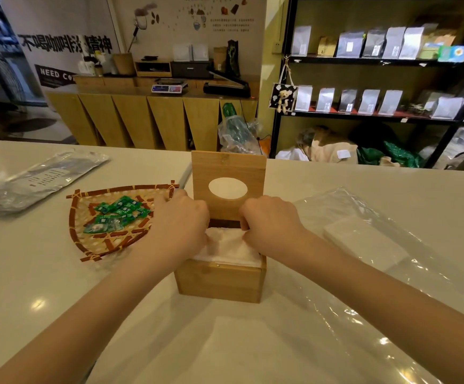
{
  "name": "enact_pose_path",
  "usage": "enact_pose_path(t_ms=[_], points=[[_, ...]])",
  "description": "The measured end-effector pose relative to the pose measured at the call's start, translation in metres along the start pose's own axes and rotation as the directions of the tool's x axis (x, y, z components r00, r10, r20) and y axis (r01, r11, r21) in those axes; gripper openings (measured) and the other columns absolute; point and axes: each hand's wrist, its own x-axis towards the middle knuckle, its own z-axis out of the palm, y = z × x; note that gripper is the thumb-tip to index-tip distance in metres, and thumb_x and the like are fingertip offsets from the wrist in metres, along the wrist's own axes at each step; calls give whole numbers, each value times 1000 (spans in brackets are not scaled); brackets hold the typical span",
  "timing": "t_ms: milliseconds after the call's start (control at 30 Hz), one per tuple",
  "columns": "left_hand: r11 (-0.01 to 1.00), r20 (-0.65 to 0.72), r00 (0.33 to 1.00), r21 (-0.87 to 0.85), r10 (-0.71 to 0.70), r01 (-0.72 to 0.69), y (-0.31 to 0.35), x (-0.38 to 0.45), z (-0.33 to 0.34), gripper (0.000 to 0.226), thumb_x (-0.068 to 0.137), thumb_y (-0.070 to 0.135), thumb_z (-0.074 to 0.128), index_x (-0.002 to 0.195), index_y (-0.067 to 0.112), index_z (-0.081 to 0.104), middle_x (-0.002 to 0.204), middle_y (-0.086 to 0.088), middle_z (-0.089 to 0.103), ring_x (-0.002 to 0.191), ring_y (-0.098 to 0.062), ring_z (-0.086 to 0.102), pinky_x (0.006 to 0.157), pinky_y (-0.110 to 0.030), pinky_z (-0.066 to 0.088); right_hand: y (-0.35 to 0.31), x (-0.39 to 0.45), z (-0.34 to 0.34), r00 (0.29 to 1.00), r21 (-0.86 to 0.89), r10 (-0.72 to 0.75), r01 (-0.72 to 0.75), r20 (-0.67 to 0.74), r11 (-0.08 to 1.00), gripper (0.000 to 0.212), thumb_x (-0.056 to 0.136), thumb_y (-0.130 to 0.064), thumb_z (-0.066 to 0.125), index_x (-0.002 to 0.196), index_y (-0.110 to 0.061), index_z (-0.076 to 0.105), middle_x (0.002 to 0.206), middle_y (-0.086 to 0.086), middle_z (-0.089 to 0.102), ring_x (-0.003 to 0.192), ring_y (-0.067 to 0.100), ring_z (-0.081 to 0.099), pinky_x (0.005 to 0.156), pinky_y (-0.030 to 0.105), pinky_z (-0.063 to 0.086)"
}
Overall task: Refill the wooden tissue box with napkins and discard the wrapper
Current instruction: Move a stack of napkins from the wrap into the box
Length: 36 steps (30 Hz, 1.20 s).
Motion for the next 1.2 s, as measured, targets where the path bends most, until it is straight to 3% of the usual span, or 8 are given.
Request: enact_pose_path(t_ms=[133, 333, 400, 533, 733, 833, 933, 1200], points=[[993, -27, 1000, 116, -14, 17, 9, -3, 1, 16, 88, 22, 53, 99, 18, 62, 107, -8, 63, 117, -28, 43, 100, -51, 30, -9, 1, 0, 1000, -145, -20, 20, 1, 989, 15, 85, -6, 55, 78, -17, 48, 61, 1, 35, 70, 22, 43, 62, 31, 33], [996, -106, 992, 51, 74, -69, -3, -3, -3, 20, 88, 31, 53, 100, 27, 68, 103, -3, 65, 105, -22, 50, 93, -38, 35, -10, 2, 0, 998, -243, -53, 45, -25, 969, 18, 85, -8, 58, 74, -17, 46, 57, 0, 32, 64, 22, 42, 47, 28, 26], [997, -60, 996, -16, 72, -74, -13, -4, -6, 21, 83, 39, 58, 100, 32, 69, 109, 1, 63, 109, -20, 45, 93, -38, 35, -6, 0, -5, 994, -220, -100, 88, -43, 972, 11, 87, -12, 56, 78, -16, 52, 59, 1, 38, 63, 21, 43, 45, 25, 23], [982, 29, 994, -161, 109, -103, -18, -12, -1, 33, 73, 46, 66, 105, 36, 66, 128, 4, 47, 124, -21, 29, 101, -40, 32, 3, -4, -15, 956, -74, -281, 287, 84, 955, 11, 84, -22, 61, 92, -19, 67, 85, -2, 62, 84, 17, 56, 60, 27, 43], [995, 171, 985, -94, -25, 42, -15, -9, 0, 39, 73, 44, 69, 110, 36, 62, 152, -5, 23, 142, -31, -1, 111, -61, 9, 2, 1, -1, 918, -92, -288, 323, 272, 942, 22, 81, -29, 64, 100, -20, 66, 89, 0, 62, 89, 19, 56, 52, 23, 33], [991, 317, 948, -116, -23, 62, -18, -1, 3, 36, 75, 42, 68, 110, 35, 63, 146, -4, 33, 141, -34, 2, 107, -69, 9, -3, 1, -1, 925, -193, -238, 302, 297, 934, 10, 82, -23, 61, 79, -14, 59, 70, -1, 53, 71, 19, 50, 47, 24, 29], [991, 389, 921, -122, 6, 45, -17, 8, 8, 33, 78, 36, 65, 111, 36, 63, 144, -1, 35, 141, -34, 4, 106, -72, 8, -10, 2, 1, 933, -285, -189, 280, 307, 917, 27, 85, -17, 55, 62, -15, 42, 61, -1, 40, 58, 15, 40, 46, 25, 25], [998, 377, 926, -62, 24, -1, -15, 15, 17, 42, 80, 35, 63, 120, 41, 55, 146, -3, 29, 142, -36, 0, 101, -75, 4, -7, 4, -4, 905, -197, -208, 296, 371, 935, 9, 82, -17, 56, 75, -13, 56, 71, 1, 54, 65, 17, 50, 49, 25, 31]])
